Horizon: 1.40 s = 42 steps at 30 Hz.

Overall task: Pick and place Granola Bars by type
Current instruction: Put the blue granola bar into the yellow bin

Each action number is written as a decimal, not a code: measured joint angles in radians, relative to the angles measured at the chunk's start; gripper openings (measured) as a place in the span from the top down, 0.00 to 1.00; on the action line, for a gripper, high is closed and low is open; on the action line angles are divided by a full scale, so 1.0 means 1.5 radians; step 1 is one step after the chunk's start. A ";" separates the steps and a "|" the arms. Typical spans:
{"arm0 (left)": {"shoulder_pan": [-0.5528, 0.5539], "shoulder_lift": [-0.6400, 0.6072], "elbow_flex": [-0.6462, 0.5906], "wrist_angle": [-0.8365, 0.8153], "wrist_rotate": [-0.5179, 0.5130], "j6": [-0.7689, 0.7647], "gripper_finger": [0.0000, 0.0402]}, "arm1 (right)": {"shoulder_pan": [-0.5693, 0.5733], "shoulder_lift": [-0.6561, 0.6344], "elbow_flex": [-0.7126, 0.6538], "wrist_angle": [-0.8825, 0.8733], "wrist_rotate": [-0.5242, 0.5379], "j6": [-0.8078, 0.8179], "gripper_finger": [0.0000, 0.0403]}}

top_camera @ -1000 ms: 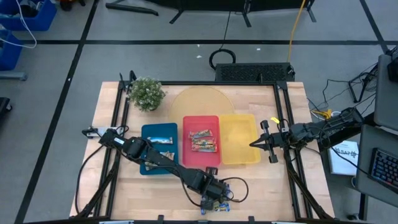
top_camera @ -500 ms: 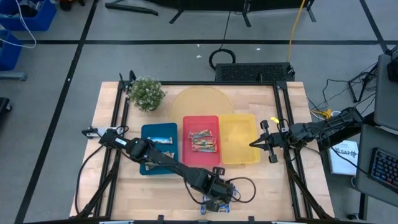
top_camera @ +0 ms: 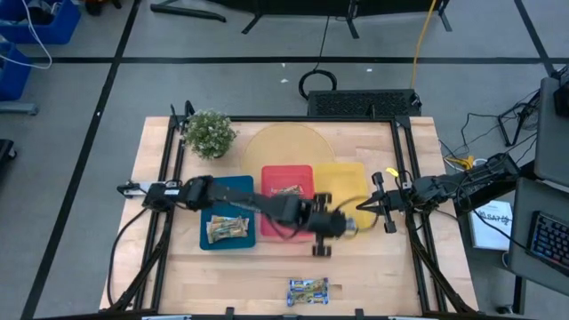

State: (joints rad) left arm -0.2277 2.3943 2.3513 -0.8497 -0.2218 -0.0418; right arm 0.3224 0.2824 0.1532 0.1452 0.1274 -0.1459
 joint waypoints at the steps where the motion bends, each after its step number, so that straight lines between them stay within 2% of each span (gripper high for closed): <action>1: 0.013 -0.001 0.000 0.012 -0.005 0.008 0.92 | 0.000 0.000 0.000 -0.001 0.000 0.000 1.00; 8: 0.101 0.000 -0.028 0.084 -0.008 0.031 0.94 | 0.000 0.000 0.000 -0.005 -0.001 -0.001 1.00; 13: 0.151 0.001 -0.110 0.169 0.041 0.021 0.93 | 0.000 0.000 0.000 -0.015 -0.001 -0.011 1.00; 21: 0.178 0.001 -0.244 0.290 0.096 -0.022 0.93 | 0.000 0.000 0.000 -0.020 0.000 -0.033 1.00; 25: 0.173 0.001 -0.246 0.289 0.096 -0.016 0.83 | 0.000 0.000 0.000 -0.020 0.000 -0.033 1.00; 34: 0.149 -0.001 -0.246 0.279 0.114 0.001 0.50 | 0.000 0.000 0.000 -0.020 0.000 -0.033 1.00; 38: 0.126 -0.050 -0.246 0.263 0.112 0.031 0.44 | 0.000 0.000 0.000 -0.020 0.000 -0.033 1.00; 42: 0.083 -0.132 -0.243 0.228 0.112 -0.041 0.43 | 0.000 0.000 0.000 -0.021 0.000 -0.034 1.00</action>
State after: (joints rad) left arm -0.1025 2.1965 1.9873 -0.5071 -0.0530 -0.1029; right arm 0.3225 0.2821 0.1532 0.1143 0.1277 -0.1962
